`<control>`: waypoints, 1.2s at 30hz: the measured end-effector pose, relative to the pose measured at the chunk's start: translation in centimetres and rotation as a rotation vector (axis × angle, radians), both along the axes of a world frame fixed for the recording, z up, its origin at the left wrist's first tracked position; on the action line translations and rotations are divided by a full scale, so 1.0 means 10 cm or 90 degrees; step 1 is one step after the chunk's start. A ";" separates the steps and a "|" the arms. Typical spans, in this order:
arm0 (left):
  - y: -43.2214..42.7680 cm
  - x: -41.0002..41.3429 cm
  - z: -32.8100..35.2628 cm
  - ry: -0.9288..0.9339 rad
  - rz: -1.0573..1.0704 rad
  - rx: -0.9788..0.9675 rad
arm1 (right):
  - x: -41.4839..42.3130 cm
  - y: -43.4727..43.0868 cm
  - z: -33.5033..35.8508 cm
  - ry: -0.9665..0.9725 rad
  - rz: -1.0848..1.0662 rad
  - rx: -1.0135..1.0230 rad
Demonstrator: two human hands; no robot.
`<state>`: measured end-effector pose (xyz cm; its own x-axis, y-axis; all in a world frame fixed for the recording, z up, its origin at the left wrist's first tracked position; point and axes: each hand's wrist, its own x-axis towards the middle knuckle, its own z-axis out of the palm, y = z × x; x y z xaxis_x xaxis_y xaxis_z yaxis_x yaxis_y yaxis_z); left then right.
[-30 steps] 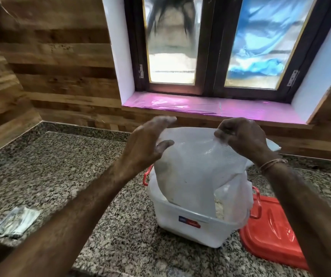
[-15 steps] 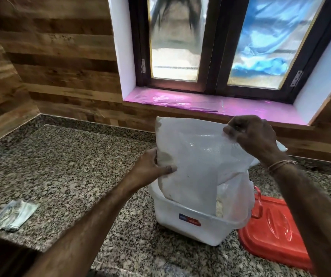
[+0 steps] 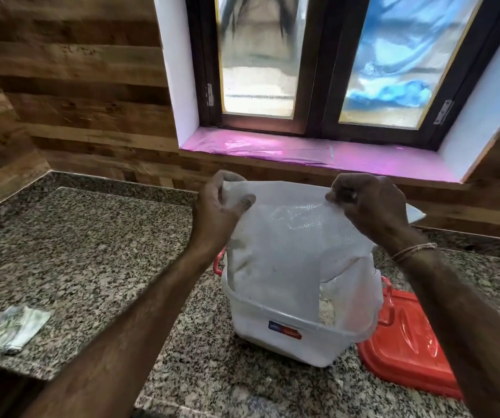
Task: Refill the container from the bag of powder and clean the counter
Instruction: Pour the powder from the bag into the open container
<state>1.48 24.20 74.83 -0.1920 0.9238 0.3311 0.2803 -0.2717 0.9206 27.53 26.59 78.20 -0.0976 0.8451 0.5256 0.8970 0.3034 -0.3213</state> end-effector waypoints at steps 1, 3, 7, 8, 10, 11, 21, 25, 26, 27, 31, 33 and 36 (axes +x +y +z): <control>0.02 0.01 0.08 0.058 0.014 0.026 | -0.01 -0.01 0.01 -0.011 0.000 0.002; 0.07 0.00 0.20 0.185 0.008 0.072 | -0.01 -0.03 0.02 -0.024 -0.004 0.015; 0.16 -0.01 0.27 0.335 0.028 0.095 | 0.02 -0.09 0.04 -0.027 -0.016 0.049; 0.17 0.01 0.27 0.379 0.057 0.123 | 0.02 -0.11 0.03 -0.025 -0.021 0.053; 0.16 0.08 0.25 0.508 0.100 0.192 | 0.04 -0.12 0.03 -0.020 -0.026 0.061; 0.15 0.12 0.24 0.554 0.094 0.218 | 0.03 -0.12 0.02 -0.017 -0.023 0.066; -0.01 0.22 0.11 0.593 0.003 0.172 | -0.06 -0.09 -0.10 -0.053 0.000 0.084; 0.04 -0.07 -0.06 0.243 0.026 -0.028 | -0.04 -0.10 -0.11 -0.049 0.014 0.125; 0.03 -0.14 -0.10 0.095 0.001 -0.075 | -0.05 -0.10 -0.11 -0.043 0.014 0.135; 0.01 -0.17 -0.15 -0.036 -0.032 -0.113 | -0.05 -0.09 -0.10 -0.038 0.013 0.139; -0.08 -0.10 -0.22 -0.245 -0.093 -0.100 | 0.07 -0.02 -0.01 -0.017 0.051 0.070; -0.09 -0.05 -0.15 -0.253 -0.103 -0.061 | 0.14 0.00 0.02 -0.013 0.074 0.045; -0.13 0.05 -0.08 -0.154 -0.128 -0.007 | 0.14 -0.03 -0.04 -0.022 0.056 0.101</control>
